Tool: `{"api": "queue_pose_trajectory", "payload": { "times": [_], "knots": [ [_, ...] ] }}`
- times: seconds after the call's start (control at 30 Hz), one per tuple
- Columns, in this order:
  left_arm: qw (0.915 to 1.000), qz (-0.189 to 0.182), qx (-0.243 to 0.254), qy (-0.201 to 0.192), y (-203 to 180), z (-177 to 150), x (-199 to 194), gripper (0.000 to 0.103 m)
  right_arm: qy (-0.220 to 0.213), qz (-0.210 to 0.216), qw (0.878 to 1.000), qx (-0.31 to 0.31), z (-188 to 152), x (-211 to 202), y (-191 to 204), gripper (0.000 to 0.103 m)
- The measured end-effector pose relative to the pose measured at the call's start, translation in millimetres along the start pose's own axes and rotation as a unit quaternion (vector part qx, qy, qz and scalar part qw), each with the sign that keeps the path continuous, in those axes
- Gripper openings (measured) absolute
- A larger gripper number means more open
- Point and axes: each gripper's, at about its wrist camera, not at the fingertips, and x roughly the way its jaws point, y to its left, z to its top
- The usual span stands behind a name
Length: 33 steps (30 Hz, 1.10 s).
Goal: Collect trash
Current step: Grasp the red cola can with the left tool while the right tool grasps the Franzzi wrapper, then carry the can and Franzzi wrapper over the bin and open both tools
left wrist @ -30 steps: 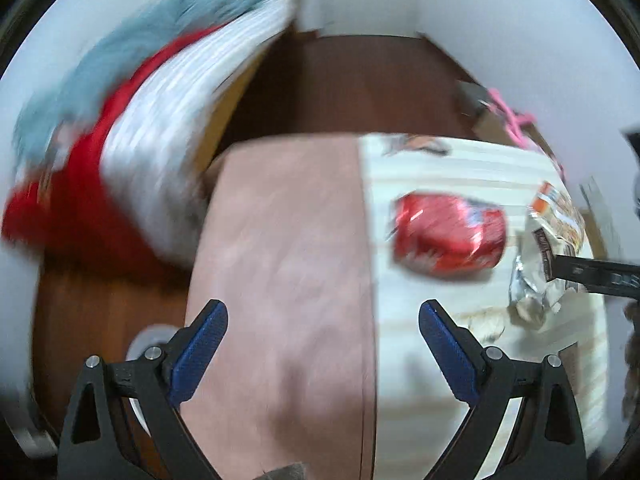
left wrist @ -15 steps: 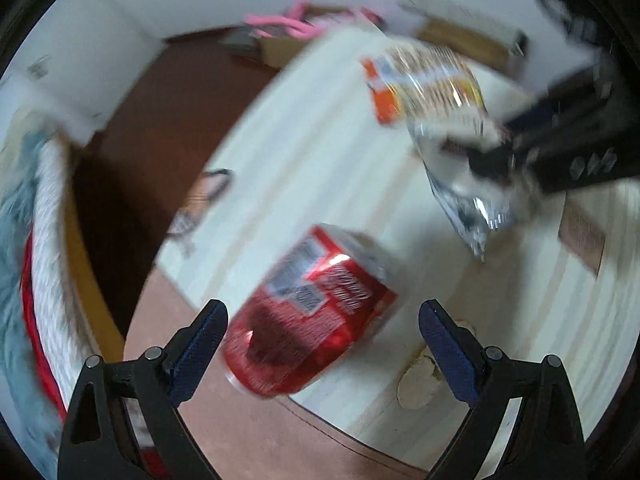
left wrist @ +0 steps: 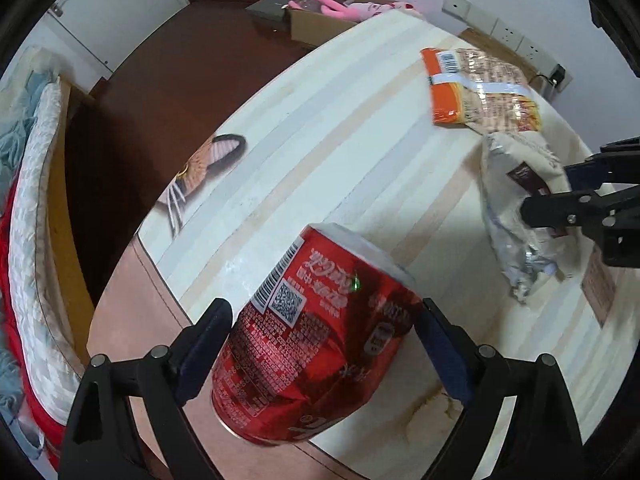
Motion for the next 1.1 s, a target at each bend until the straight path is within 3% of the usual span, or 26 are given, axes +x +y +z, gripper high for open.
{"api": "queue_pose_trajectory", "payload": {
  "times": [0.13,0.23,0.37,0.63,0.83,0.93,1.1],
  "knots": [
    [0.9996,0.000,-0.025,-0.011,3,-4,-2,0.092,-0.002,0.000,1.000,0.004,-1,5,0,0.042],
    [0.9994,0.010,-0.027,-0.021,-3,-13,-10,0.091,-0.012,0.000,1.000,-0.007,-5,2,4,0.028],
    [0.9972,0.028,-0.057,-0.040,-1,-30,-26,0.089,-0.032,0.006,0.999,-0.021,-11,-10,13,0.023],
    [0.9778,0.065,-0.161,-0.117,17,-81,-73,0.086,-0.068,0.027,0.996,-0.048,-32,-46,44,0.020],
    [0.9509,0.077,-0.245,-0.173,30,-129,-127,0.084,-0.091,0.053,0.992,-0.069,-56,-80,79,0.020],
    [0.9315,0.077,-0.295,-0.199,43,-155,-154,0.082,-0.099,0.070,0.989,-0.083,-73,-94,101,0.020],
    [0.8918,0.080,-0.381,-0.231,71,-224,-207,0.081,-0.093,0.105,0.983,-0.121,-110,-101,157,0.020]
  ]
}}
